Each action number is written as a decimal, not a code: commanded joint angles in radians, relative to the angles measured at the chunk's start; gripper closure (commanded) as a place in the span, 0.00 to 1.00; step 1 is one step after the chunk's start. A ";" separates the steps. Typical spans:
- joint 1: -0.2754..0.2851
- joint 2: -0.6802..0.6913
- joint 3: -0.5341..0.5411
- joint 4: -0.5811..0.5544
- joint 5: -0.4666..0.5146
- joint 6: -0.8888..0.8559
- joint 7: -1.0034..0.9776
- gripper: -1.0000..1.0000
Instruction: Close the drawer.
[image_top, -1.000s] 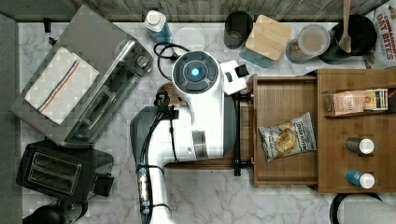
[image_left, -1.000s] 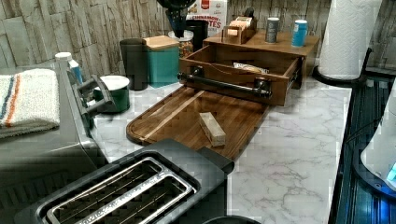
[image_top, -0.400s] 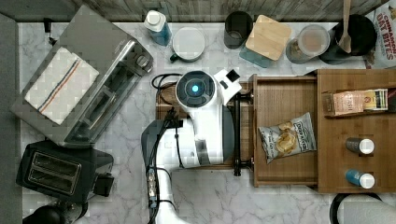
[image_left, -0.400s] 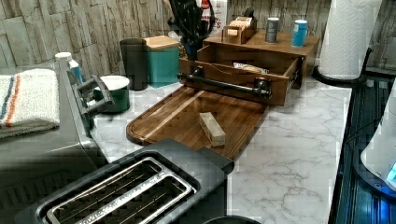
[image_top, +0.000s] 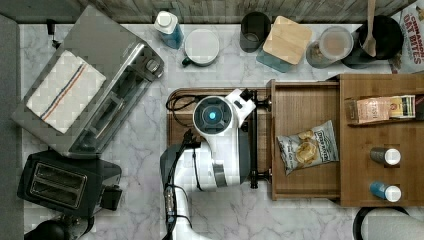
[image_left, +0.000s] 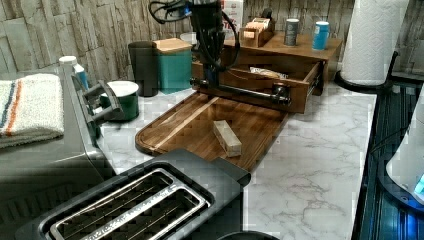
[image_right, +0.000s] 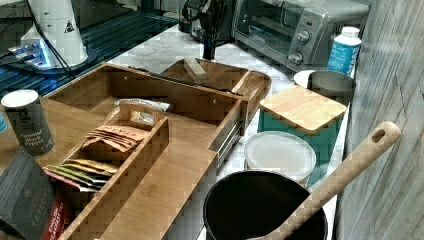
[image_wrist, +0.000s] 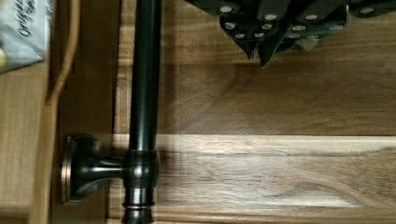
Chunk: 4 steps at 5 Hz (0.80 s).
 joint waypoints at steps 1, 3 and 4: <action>-0.026 0.085 -0.033 -0.024 -0.098 0.098 -0.029 1.00; -0.009 0.081 -0.124 0.000 -0.080 0.107 -0.171 1.00; -0.090 0.081 -0.096 0.047 -0.060 0.030 -0.264 1.00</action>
